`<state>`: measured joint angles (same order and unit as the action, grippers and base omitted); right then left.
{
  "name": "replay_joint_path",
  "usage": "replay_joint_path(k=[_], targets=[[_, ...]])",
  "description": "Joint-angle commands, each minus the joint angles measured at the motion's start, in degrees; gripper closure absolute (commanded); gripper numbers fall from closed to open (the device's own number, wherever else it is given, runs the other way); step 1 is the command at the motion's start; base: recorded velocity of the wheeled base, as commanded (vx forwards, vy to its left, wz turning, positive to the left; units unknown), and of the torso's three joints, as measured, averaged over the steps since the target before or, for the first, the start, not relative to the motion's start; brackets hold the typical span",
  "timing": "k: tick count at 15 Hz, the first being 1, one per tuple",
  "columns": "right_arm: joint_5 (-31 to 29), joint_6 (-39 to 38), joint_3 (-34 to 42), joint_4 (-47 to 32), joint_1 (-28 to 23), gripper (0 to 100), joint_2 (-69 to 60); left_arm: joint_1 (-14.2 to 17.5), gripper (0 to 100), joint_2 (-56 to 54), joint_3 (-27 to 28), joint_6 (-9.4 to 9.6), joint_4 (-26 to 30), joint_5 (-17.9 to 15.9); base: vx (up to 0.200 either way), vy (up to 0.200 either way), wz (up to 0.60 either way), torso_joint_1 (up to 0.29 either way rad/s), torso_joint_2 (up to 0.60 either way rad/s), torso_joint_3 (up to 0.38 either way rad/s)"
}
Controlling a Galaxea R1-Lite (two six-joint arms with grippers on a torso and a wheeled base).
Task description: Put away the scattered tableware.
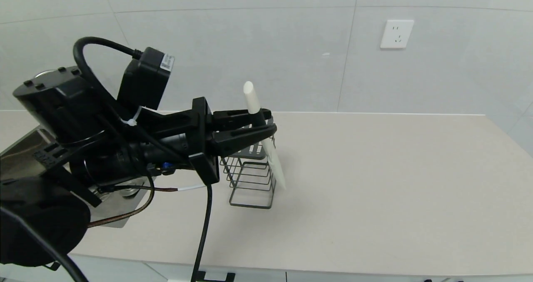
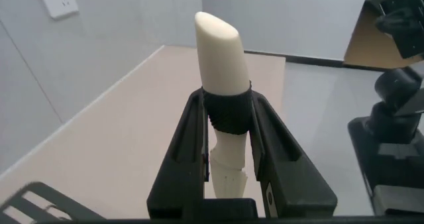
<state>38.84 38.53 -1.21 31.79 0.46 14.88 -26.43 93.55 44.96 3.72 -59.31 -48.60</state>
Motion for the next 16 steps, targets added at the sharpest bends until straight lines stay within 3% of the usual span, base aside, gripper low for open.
replay_joint_path(k=[1, 3, 5, 7, 8, 9, 10, 12, 16], targets=[[-0.2, -0.4, 0.9, -9.3, -0.6, 100, -13.6, 1.7, 100, -0.7, 0.9, 1.64, 0.2, 0.0, 0.0, 0.0, 0.0, 0.0, 0.0, 0.0], [-3.9, -3.0, 1.0, -13.8, -0.6, 100, -14.9, 3.4, 100, -1.0, 1.3, 3.75, 1.4, 0.0, 0.0, 0.0, 0.0, 0.0, 0.0, 0.0], [-16.4, -12.3, 1.1, -19.0, -0.6, 100, -14.9, 4.5, 100, -1.6, 2.2, 5.86, 3.8, 0.0, 0.0, 0.0, 0.0, 0.0, 0.0, 0.0], [-32.8, -29.8, 1.1, -27.0, -0.6, 100, -14.9, 4.5, 100, -3.2, 4.8, 6.57, 8.1, 0.0, 0.0, 0.0, 0.0, 0.0, 0.0, 0.0], [-36.0, -35.7, 1.1, -31.4, -0.6, 100, -14.8, 4.5, 100, -3.8, 6.2, 7.18, 10.0, -0.1, 0.0, 0.0, 0.0, 0.0, 0.0, 0.0], [-37.3, -39.1, 0.9, -33.4, -0.6, 100, -14.9, 4.8, 100, -4.0, 7.8, 8.15, 12.0, -0.1, 0.0, 0.0, 0.0, 0.0, 0.0, 0.0], [-38.0, -39.3, 1.1, -31.8, -0.6, 100, -14.9, 5.2, 100, -3.8, 11.0, 11.4, 15.5, -0.1, 0.0, 0.0, 0.0, 0.0, 0.0, 0.0], [-38.0, -39.2, 1.1, -31.8, -0.6, 100, -14.9, 5.2, 100, -3.5, 13.7, 14.3, 18.4, -0.2, 0.0, 0.0, 0.0, 0.0, 0.0, 0.0], [-38.0, -39.2, 1.1, -31.8, -0.6, 100, -14.9, 6.5, 100, 0.1, 19.6, 16.23, 18.4, -2.0, 0.0, 0.0, 0.0, 0.0, 0.0, 0.0]])
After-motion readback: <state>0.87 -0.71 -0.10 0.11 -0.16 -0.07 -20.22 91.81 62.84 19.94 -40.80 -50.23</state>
